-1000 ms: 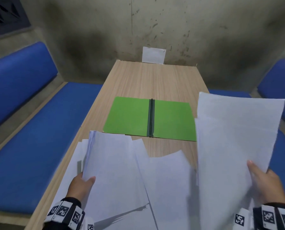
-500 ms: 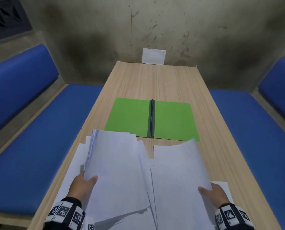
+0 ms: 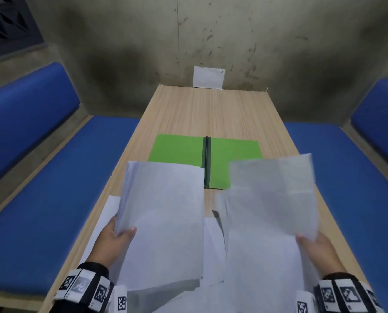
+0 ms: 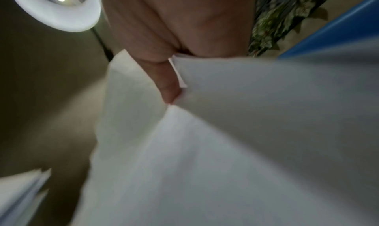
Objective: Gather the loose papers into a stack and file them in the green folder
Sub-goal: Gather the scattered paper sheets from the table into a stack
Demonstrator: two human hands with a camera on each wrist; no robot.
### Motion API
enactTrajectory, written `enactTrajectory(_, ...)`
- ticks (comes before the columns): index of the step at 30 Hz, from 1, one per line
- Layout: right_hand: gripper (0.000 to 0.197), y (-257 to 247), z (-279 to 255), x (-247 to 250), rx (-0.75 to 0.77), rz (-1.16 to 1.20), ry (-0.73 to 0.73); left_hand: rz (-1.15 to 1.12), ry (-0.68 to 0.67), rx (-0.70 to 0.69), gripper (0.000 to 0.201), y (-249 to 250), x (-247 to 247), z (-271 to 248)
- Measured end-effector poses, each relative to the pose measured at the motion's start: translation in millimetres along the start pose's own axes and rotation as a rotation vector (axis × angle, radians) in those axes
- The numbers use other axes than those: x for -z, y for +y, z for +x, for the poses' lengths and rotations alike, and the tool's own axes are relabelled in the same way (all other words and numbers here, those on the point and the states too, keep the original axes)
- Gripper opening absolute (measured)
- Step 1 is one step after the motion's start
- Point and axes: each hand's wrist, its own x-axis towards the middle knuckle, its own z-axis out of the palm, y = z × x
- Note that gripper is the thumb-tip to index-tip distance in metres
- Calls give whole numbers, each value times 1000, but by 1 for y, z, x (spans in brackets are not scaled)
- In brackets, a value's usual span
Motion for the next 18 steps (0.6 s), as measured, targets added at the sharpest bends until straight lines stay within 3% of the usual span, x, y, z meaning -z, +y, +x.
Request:
enactTrajectory(3,27,-24,-6,14,67,311,20,-28,-32,-43,80,3,1,4)
enactTrajectory(5,13,-36,-10,16,77,509,-48,-54,-55,-31,69,7,-4,3)
enactTrajectory(7,15,-44,-16,6,79,626,-171,-74,-93,-22,45,12,-13,-1)
enactTrajectory(11,22,-38,-24,-34,12,605,-370,-178,-175,-4,34,24,-33,-11)
enactTrajectory(18,51,-27,-37,-82,-69,548,-512,-255,-312,-24,51,37,-59,-20)
